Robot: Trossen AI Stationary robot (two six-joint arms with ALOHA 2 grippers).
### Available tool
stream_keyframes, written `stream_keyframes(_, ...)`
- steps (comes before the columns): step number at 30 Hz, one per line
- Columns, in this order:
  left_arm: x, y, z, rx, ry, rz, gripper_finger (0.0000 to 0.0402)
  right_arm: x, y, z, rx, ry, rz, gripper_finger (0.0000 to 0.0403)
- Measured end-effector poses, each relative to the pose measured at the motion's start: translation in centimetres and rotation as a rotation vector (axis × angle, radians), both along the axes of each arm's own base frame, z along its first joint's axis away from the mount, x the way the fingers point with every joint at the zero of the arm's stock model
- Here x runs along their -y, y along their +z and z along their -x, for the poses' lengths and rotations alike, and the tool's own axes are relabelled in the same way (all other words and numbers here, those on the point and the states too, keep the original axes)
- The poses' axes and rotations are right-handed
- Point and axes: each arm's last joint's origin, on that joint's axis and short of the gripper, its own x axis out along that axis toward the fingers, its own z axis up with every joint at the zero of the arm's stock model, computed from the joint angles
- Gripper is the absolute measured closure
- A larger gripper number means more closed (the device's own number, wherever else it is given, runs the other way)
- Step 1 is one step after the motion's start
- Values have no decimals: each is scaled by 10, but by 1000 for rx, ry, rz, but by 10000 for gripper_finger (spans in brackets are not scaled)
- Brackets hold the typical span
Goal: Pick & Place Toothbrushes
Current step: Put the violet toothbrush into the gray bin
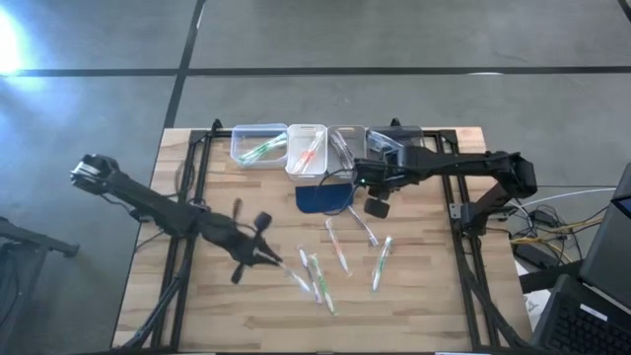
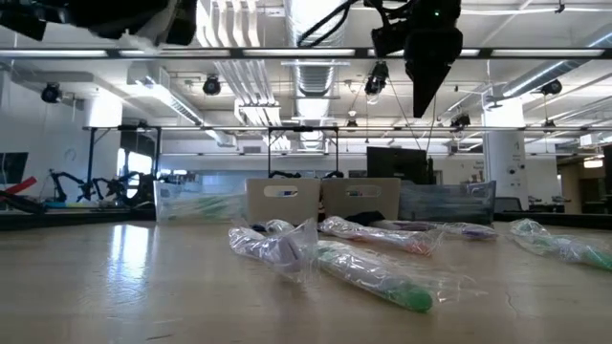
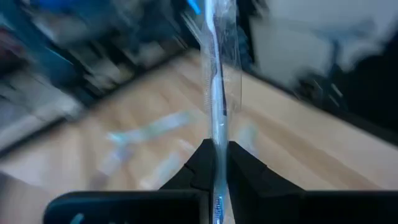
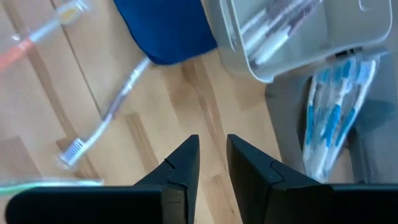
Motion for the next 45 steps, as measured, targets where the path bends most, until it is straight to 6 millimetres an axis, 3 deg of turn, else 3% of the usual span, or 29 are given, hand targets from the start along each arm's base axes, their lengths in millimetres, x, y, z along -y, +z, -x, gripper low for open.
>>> stream_keyframes(7,-27,1,22,348,142,136,377,-20,-11,-3,131,48,28,350)
stream_keyframes(14,-44,6,26,501,230,224,376,-38,-30,-10,332,146,45,368)
stream_keyframes(20,-59,8,24,533,331,220,376,-53,-43,-20,640,281,99,368)
stream_keyframes(31,-71,6,21,531,391,232,376,-69,-50,-15,1146,368,180,340)
stream_keyframes(38,-76,10,15,553,413,247,376,-73,-39,-11,1377,470,135,316)
stream_keyframes(45,-77,9,-1,525,410,264,376,-74,-26,-12,1463,540,198,287)
